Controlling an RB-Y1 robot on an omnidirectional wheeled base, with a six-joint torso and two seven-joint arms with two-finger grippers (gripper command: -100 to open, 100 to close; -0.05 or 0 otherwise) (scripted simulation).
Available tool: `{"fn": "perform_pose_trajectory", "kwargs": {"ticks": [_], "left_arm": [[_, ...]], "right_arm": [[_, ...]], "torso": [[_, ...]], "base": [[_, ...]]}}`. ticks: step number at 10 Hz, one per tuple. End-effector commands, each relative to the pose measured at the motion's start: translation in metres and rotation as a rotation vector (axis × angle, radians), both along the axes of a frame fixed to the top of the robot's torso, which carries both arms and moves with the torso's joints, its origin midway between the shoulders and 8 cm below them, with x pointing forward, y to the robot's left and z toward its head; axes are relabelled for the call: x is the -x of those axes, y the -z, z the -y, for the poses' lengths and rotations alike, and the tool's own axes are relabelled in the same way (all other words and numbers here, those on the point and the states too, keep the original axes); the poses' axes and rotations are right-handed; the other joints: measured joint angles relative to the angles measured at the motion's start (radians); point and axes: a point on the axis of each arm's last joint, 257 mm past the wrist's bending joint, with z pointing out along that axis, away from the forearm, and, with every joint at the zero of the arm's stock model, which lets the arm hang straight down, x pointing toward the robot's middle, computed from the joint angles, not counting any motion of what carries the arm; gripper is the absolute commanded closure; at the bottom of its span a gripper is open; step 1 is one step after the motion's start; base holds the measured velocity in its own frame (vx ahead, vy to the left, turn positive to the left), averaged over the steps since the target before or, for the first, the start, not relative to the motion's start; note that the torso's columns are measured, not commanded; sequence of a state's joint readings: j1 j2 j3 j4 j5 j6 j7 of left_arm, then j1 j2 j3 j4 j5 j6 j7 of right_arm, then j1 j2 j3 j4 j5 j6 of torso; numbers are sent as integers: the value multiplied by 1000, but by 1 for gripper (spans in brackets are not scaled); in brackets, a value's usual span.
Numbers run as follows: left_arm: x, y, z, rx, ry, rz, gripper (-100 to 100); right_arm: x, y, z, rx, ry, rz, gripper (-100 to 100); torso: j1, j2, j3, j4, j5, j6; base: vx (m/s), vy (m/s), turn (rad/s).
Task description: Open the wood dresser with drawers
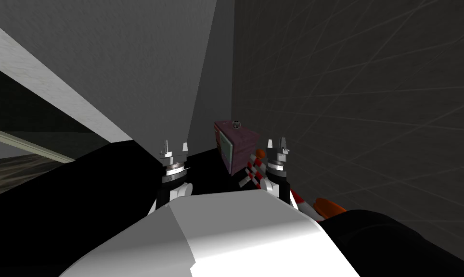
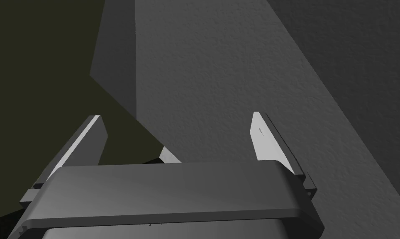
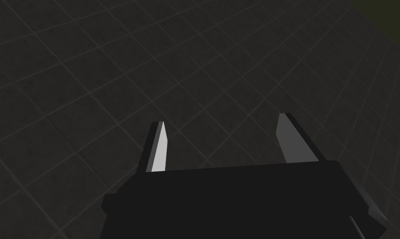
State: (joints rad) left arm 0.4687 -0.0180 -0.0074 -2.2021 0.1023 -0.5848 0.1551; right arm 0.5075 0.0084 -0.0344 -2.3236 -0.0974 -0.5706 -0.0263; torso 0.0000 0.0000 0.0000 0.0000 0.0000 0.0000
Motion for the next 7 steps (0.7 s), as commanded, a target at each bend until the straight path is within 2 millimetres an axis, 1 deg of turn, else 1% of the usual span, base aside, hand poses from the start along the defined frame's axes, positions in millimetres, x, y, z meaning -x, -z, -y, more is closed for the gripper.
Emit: {"fn": "perform_pose_trajectory", "kwargs": {"ticks": [1, 3, 7], "left_arm": [[0, 0, 0, 0, 0, 0, 0], [0, 0, 0, 0, 0, 0, 0], [0, 0, 0, 0, 0, 0, 0]], "right_arm": [[0, 0, 0, 0, 0, 0, 0], [0, 0, 0, 0, 0, 0, 0], [0, 0, 0, 0, 0, 0, 0]], "torso": [[0, 40, -82, 41, 0, 0], [0, 175, -351, 176, 0, 0], [0, 470, -939, 470, 0, 0]], "base": [[0, 0, 0], [0, 0, 0], [0, 0, 0]]}}
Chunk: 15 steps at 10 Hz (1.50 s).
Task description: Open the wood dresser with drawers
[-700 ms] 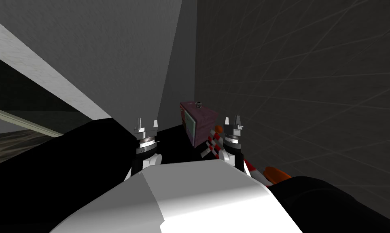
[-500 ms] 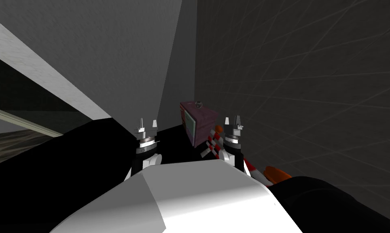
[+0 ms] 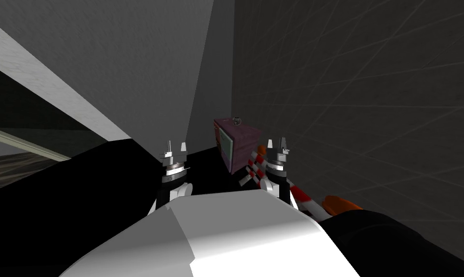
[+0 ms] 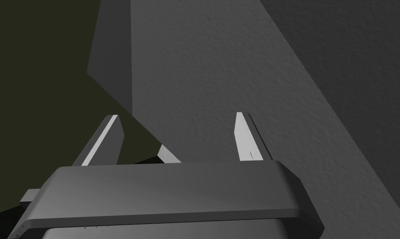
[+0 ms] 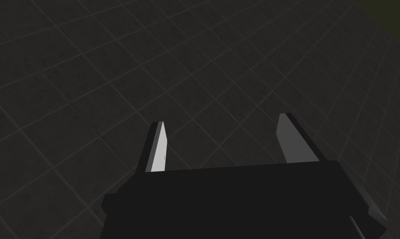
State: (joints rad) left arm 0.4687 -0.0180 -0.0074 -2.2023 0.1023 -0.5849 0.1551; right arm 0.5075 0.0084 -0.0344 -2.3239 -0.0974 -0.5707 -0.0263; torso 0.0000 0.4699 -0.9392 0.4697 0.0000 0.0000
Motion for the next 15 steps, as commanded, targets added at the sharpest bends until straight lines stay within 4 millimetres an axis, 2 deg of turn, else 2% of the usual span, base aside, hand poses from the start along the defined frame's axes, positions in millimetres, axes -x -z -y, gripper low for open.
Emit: {"fn": "perform_pose_trajectory", "kwargs": {"ticks": [1, 2, 3, 5, 9, 10, 12, 13, 14, 15], "left_arm": [[0, 0, 0, 0, 0, 0, 0], [0, 0, 0, 0, 0, 0, 0], [0, 0, 0, 0, 0, 0, 0], [0, 0, 0, 0, 0, -1, 0], [0, 0, 0, 0, 0, -1, 0], [0, 0, 0, 0, 0, -1, 0], [0, 0, 0, 0, 0, -1, 0], [0, 0, 0, 0, 0, -1, 0], [0, 0, 0, 0, 0, -1, 0], [0, 0, 0, 0, 0, -1, 0]], "right_arm": [[0, 0, 0, 0, 0, 0, 0], [0, 0, 0, 0, 0, 0, 0], [-4, -2, -10, 52, -15, -3, -100], [-11, -5, -29, 146, -34, -3, -100], [-26, -12, -80, 394, -60, 29, -100], [-26, -11, -83, 411, -55, 28, -100], [-32, -12, -111, 553, -60, 63, -100], [-33, -11, -114, 576, -53, 63, -100], [-35, -10, -129, 651, -53, 85, -100], [-35, -9, -131, 664, -49, 85, -100]], "torso": [[0, 74, -148, 74, 0, 0], [0, 148, -295, 148, 0, 0], [0, 221, -443, 221, 0, 0], [2, 263, -532, 264, 1, 0], [1, 267, -537, 268, 0, 0], [1, 268, -537, 268, 0, 0], [-2, 269, -536, 269, -1, 0], [1, 268, -537, 268, 0, 0], [0, 269, -536, 268, 0, 0], [1, 269, -536, 268, 0, 0]], "base": [[0, 0, 0], [0, 0, 0], [18, 17, 5], [28, 60, 9], [58, 110, 13], [47, 87, 3], [62, 97, 13], [44, 102, 6], [48, 108, 5], [45, 75, 3]]}}
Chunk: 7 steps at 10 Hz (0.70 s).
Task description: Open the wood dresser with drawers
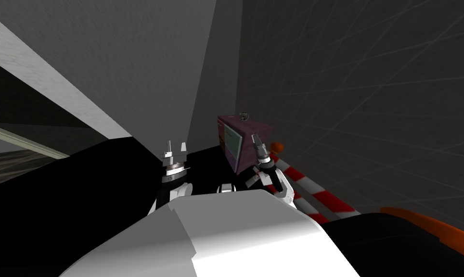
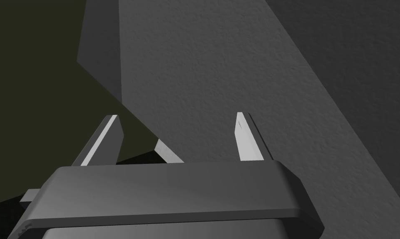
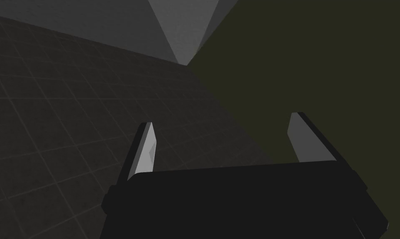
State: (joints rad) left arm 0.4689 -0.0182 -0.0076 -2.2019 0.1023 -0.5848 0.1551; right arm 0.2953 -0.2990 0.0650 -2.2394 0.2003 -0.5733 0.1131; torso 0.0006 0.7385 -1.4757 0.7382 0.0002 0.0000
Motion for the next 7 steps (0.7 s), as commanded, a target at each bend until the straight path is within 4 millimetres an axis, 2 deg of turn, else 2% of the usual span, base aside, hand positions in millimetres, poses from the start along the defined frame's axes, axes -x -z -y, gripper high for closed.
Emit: {"fn": "perform_pose_trajectory", "kwargs": {"ticks": [1, 2, 3, 4, 5, 6, 7], "left_arm": [[0, 0, 0, 0, 0, 0, 0], [0, 0, 0, 0, 0, 0, 0], [0, 0, 0, 0, 0, 0, 0], [0, 0, 0, 0, 0, 0, 0], [0, 0, 0, 0, 0, 0, 0], [0, 0, 0, 0, 0, 0, 0], [0, 0, 0, 0, 0, 0, 0]], "right_arm": [[-6, 3, -24, 135, 3, 44, -100], [-6, 4, -25, 144, 6, 46, -100], [-8, 7, -40, 227, 7, 76, -100], [-8, 8, -41, 236, 10, 78, -100], [-11, 12, -54, 318, 11, 111, -100], [-11, 13, -55, 328, 15, 114, -100], [-14, 18, -68, 408, 17, 148, -100]], "torso": [[-2, 0, 0, 0, -1, 0], [-2, -1, -1, 0, -1, 0], [-1, -1, 0, 0, 0, 0], [1, -2, -1, 0, 0, 0], [-1, -1, -1, 0, 0, 0], [0, 0, 0, 0, 0, 0], [-1, 0, 0, 0, 0, 0]], "base": [[50, 77, 7], [49, 69, 4], [67, 96, 5], [58, 75, 1], [56, 92, 4], [54, 79, -1], [57, 106, 2]]}}
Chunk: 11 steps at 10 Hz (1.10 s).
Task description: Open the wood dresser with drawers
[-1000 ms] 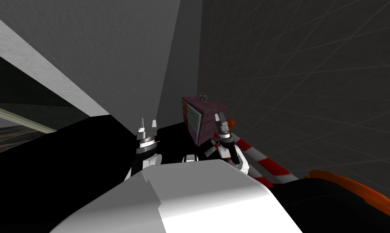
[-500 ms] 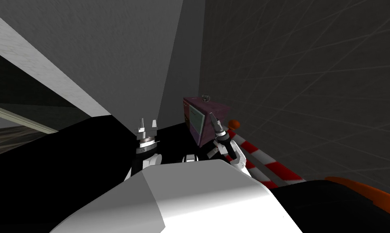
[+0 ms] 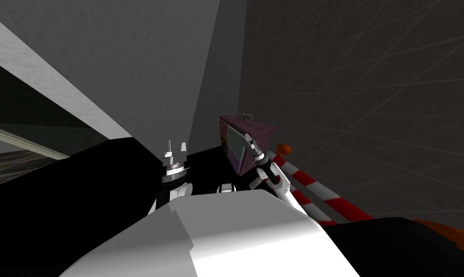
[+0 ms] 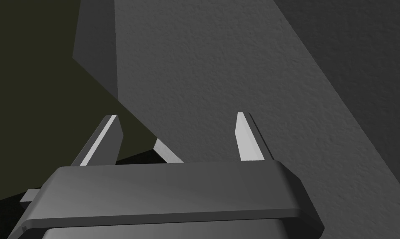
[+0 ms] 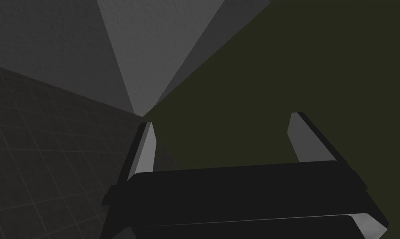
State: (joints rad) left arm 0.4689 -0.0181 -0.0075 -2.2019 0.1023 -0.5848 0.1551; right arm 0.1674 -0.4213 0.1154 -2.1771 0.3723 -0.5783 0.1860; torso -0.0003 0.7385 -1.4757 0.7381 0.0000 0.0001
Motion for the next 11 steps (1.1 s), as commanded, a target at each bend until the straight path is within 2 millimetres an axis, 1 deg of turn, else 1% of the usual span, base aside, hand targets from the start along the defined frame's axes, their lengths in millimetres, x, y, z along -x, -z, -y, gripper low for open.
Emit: {"fn": "perform_pose_trajectory", "kwargs": {"ticks": [1, 2, 3, 4, 5, 6, 7, 8, 9, 10, 11], "left_arm": [[0, 0, 0, 0, 0, 0, 0], [0, 0, 0, 0, 0, 0, 0], [0, 0, 0, 0, 0, 0, 0], [0, 0, 0, 0, 0, 0, 0], [0, 0, 0, 0, 0, 0, 0], [0, 0, 0, 0, 0, 0, 0], [0, 0, 0, 0, 0, 0, 0], [0, 0, 0, 0, 0, 0, 0], [0, 0, 0, 0, 0, 0, 0], [0, 0, 0, 0, 0, 0, 0], [0, 0, 0, 0, 0, 0, 0]], "right_arm": [[-3, 8, -17, 111, 9, 45, -100], [-6, 14, -28, 191, 9, 80, -100], [-6, 16, -30, 206, 15, 86, -100], [-9, 23, -39, 286, 16, 122, -100], [-9, 25, -41, 302, 22, 129, -100], [-13, 33, -49, 383, 24, 166, -100], [-13, 36, -51, 399, 30, 173, -100], [-17, 45, -57, 483, 33, 211, -100], [-17, 47, -58, 497, 38, 217, -100], [-22, 58, -63, 581, 41, 254, -100], [-22, 61, -63, 597, 46, 261, -100]], "torso": [[2, 0, 0, 0, 0, 0], [0, 0, 0, 0, 0, 0], [1, -1, -1, 0, 0, 0], [-1, -1, -1, 0, 0, 0], [0, -1, -1, 0, 0, 0], [0, 0, 0, 0, 0, 0], [1, -1, 0, 0, 0, 0], [0, 0, 0, 0, 0, 0], [1, -1, -1, 0, 0, 0], [0, -1, 0, 0, 0, 0], [2, -1, -1, 0, 0, 0]], "base": [[44, 90, -2], [68, 99, -4], [70, 82, -2], [65, 78, -7], [50, 76, -3], [68, 89, -14], [61, 80, -6], [74, 86, -15], [68, 84, -8], [76, 112, -20], [60, 96, -14]]}}
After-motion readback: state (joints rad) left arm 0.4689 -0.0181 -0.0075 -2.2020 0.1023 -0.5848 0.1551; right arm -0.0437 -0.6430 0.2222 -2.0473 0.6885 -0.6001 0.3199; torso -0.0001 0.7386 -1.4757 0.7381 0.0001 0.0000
